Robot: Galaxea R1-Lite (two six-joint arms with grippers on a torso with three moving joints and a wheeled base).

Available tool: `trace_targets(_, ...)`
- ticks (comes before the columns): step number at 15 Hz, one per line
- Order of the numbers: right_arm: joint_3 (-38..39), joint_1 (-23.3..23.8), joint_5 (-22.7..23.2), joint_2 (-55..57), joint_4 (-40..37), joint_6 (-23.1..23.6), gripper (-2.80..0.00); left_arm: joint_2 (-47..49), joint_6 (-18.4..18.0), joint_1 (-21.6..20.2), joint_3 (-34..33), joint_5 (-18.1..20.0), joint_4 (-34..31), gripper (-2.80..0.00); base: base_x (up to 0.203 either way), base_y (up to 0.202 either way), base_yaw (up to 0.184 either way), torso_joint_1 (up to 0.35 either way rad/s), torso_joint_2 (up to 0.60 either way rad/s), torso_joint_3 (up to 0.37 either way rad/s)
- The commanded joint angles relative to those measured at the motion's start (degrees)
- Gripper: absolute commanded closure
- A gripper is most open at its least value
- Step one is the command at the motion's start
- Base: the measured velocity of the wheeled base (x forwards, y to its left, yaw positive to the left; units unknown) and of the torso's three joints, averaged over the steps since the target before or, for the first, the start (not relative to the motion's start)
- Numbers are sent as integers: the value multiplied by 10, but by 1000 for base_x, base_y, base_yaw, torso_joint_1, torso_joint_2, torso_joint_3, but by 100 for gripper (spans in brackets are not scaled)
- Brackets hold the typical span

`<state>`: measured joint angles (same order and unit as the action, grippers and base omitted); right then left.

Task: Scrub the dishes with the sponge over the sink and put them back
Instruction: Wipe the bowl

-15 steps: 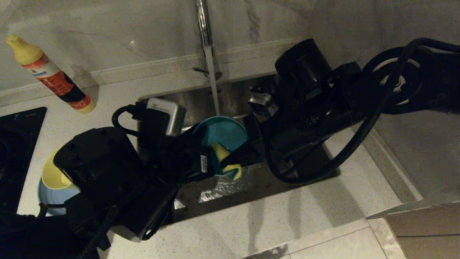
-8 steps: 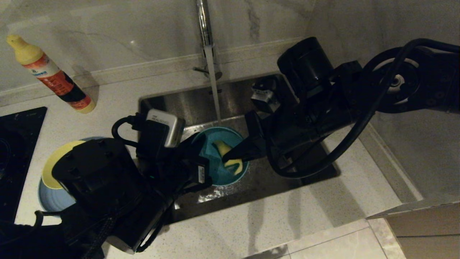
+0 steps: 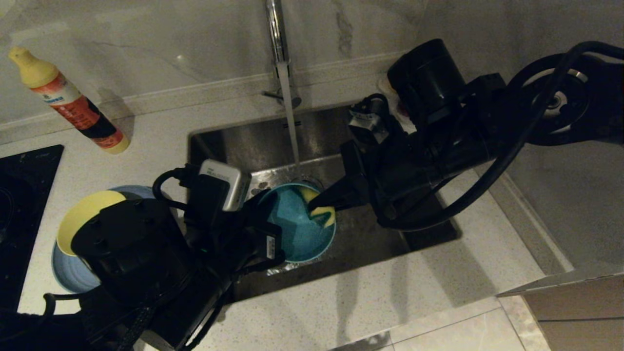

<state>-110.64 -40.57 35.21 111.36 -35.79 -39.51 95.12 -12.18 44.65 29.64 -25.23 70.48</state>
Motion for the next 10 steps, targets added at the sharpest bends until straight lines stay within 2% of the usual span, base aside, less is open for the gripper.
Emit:
trace_targets(1, 1, 1, -8, -16, -6, -13, 0, -6, -1, -1, -4, -3, 4, 0, 0, 0, 0, 0, 0, 0)
trace_targets(6, 2, -1, -10, -15, -17, -14, 0, -20, 2, -9, 2, -4, 5, 0, 0, 0, 0, 0, 0, 0)
trace_targets(10, 3, -31, -10, -9, -25, -15, 0, -21, 2, -17, 24, -5, 4, 0, 0, 0, 0, 0, 0, 0)
